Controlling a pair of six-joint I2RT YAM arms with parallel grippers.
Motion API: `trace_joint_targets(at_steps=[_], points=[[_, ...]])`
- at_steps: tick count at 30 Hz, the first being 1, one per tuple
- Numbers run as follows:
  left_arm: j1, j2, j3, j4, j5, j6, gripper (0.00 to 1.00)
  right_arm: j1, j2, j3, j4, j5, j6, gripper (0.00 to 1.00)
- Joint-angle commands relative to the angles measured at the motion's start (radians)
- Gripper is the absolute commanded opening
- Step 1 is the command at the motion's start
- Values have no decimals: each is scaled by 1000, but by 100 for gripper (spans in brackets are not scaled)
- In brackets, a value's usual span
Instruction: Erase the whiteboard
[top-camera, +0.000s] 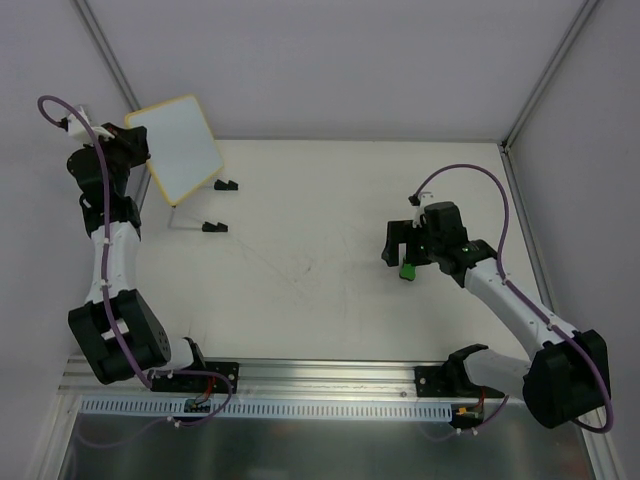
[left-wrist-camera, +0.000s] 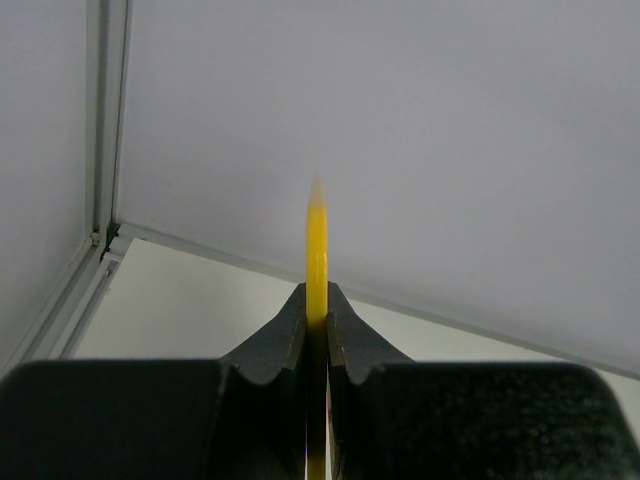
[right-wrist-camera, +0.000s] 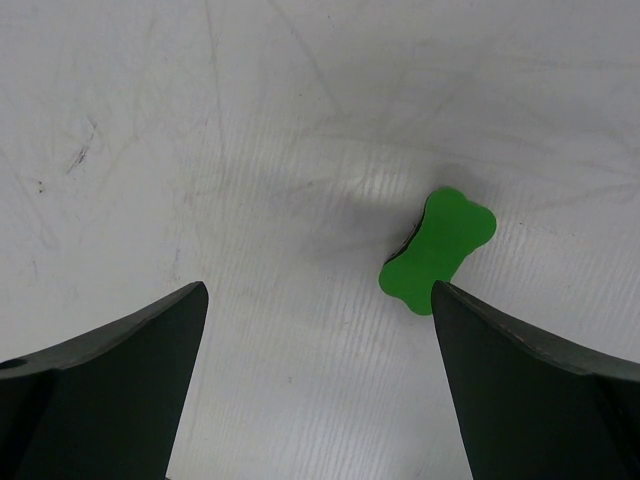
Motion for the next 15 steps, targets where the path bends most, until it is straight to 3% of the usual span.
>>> trace_joint_targets(at_steps=[1, 8, 15], points=[[5, 43, 80, 176, -47, -32, 0, -7, 2, 50, -7, -18, -18, 99], [5, 144, 146, 186, -35, -29, 0, -8, 12, 47, -10, -18, -18, 99], [-11, 155, 105, 203, -9, -15, 0, -8, 22, 43, -17, -16, -9, 99]])
